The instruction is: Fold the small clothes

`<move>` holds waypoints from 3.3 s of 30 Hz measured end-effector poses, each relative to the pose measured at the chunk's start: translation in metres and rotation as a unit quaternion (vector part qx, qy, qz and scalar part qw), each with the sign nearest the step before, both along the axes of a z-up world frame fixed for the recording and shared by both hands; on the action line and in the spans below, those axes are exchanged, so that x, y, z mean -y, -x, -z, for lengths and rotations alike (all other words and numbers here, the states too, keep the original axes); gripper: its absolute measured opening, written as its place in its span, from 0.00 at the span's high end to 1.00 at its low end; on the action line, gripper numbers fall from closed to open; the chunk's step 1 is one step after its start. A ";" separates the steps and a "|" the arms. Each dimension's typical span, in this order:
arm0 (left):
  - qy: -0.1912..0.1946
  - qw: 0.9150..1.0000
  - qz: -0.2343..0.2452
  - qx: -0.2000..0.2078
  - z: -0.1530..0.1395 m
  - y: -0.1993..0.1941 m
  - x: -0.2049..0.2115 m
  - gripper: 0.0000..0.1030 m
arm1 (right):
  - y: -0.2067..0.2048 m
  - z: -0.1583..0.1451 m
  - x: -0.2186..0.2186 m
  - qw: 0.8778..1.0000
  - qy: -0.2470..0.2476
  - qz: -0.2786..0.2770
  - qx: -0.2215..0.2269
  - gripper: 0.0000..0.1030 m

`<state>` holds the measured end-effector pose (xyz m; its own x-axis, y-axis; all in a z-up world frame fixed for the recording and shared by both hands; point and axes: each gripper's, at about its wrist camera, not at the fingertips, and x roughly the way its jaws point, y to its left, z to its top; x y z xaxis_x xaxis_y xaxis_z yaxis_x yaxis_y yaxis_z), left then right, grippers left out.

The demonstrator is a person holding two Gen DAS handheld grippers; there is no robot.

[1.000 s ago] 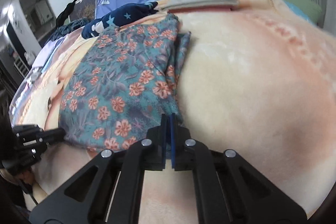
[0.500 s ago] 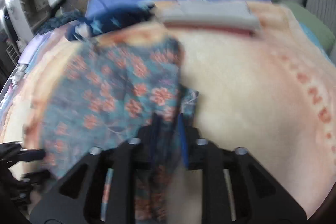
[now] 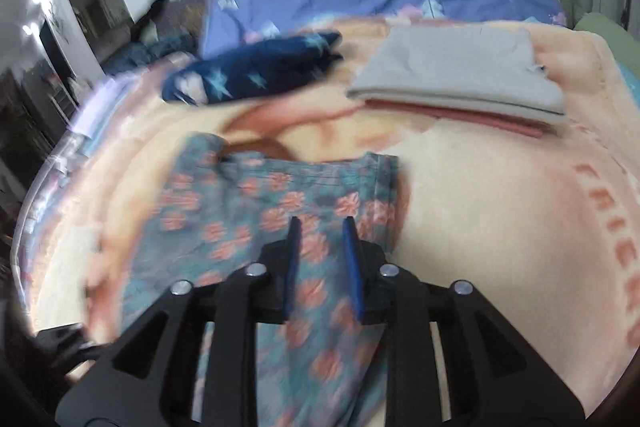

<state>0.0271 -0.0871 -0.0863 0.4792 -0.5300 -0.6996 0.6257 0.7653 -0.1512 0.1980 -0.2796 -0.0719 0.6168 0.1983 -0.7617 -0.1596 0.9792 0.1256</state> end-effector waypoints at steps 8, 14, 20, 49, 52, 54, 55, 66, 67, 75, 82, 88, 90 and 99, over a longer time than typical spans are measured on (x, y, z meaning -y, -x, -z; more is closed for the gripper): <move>0.012 1.000 0.000 -0.004 0.000 0.000 -0.003 0.38 | 0.004 0.009 0.018 0.997 0.044 0.066 0.020 0.68; -0.002 1.000 -0.006 0.010 -0.004 0.003 0.001 0.38 | 0.067 -0.020 0.044 0.998 0.013 0.056 0.035 0.60; 0.000 1.000 -0.019 0.019 -0.013 0.012 -0.002 0.37 | 0.112 -0.013 0.054 0.998 -0.046 0.040 0.004 0.46; 0.124 0.978 -0.066 -0.155 0.015 -0.124 -0.022 0.38 | 0.059 0.030 0.041 0.982 -0.176 -0.038 -0.059 0.37; 0.122 0.979 -0.074 -0.147 0.016 -0.135 -0.022 0.54 | 0.045 0.035 0.040 0.981 -0.183 -0.040 -0.059 0.42; 0.129 0.977 -0.076 -0.149 0.017 -0.141 -0.025 0.59 | 0.040 0.037 0.042 0.978 -0.194 -0.043 -0.058 0.44; 0.132 0.977 -0.078 -0.150 0.018 -0.146 -0.025 0.61 | 0.038 0.037 0.042 0.977 -0.198 -0.045 -0.058 0.45; 0.114 0.981 -0.091 -0.127 0.022 -0.182 -0.015 0.64 | 0.016 0.043 0.031 0.979 -0.186 -0.059 -0.056 0.55; 0.117 0.981 -0.089 -0.127 0.023 -0.183 -0.016 0.64 | 0.017 0.043 0.030 0.980 -0.182 -0.060 -0.052 0.56; 0.113 0.983 -0.082 -0.117 0.021 -0.179 -0.014 0.73 | 0.024 0.040 0.026 0.985 -0.162 -0.057 -0.032 0.70; 0.052 0.995 -0.072 -0.039 -0.003 -0.157 0.004 0.86 | 0.041 0.022 0.012 0.993 -0.100 -0.059 0.028 0.80; 0.017 0.998 -0.050 0.027 -0.043 -0.138 0.021 0.86 | 0.065 0.000 0.009 0.993 -0.075 -0.042 0.083 0.83; 0.016 0.998 -0.042 0.047 -0.059 -0.132 0.026 0.86 | 0.078 -0.015 0.008 0.991 -0.064 -0.035 0.113 0.83; 0.019 0.990 -0.014 0.142 -0.125 -0.109 0.050 0.86 | 0.127 -0.079 0.016 0.975 -0.031 0.005 0.219 0.84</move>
<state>0.1365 -0.1366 0.0385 0.6691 -0.5369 -0.5139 0.6255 0.7802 -0.0008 0.0710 -0.2955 0.0070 0.8823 0.2285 -0.4115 -0.2019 0.9735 0.1075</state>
